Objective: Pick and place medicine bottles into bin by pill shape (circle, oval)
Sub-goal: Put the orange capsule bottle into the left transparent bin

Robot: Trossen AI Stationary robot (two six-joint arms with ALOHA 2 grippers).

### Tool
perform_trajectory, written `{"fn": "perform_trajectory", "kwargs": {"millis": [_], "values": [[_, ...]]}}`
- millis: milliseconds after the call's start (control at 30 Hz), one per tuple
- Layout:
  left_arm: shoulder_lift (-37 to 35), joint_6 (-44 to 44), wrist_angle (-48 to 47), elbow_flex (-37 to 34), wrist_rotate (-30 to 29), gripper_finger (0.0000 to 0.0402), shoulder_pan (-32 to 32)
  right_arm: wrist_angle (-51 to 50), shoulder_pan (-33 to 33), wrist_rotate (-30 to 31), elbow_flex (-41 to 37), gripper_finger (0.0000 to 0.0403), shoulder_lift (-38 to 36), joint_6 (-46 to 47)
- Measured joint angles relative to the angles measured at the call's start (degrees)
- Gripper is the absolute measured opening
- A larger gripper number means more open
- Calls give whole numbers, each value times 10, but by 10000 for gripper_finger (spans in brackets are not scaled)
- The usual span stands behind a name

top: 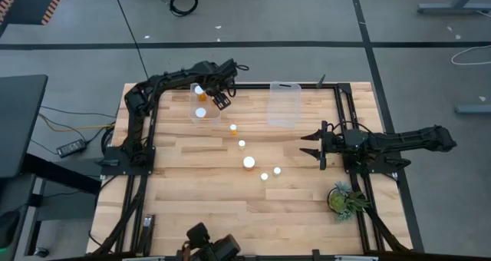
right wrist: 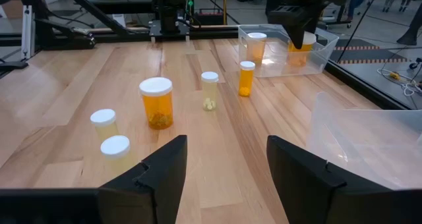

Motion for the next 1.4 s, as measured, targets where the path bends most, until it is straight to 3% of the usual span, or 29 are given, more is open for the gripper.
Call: {"fn": "perform_trajectory", "kwargs": {"millis": [1400], "values": [[-1,-25,16,0,0,229,9,0,0,0,0,216,0,0]]}}
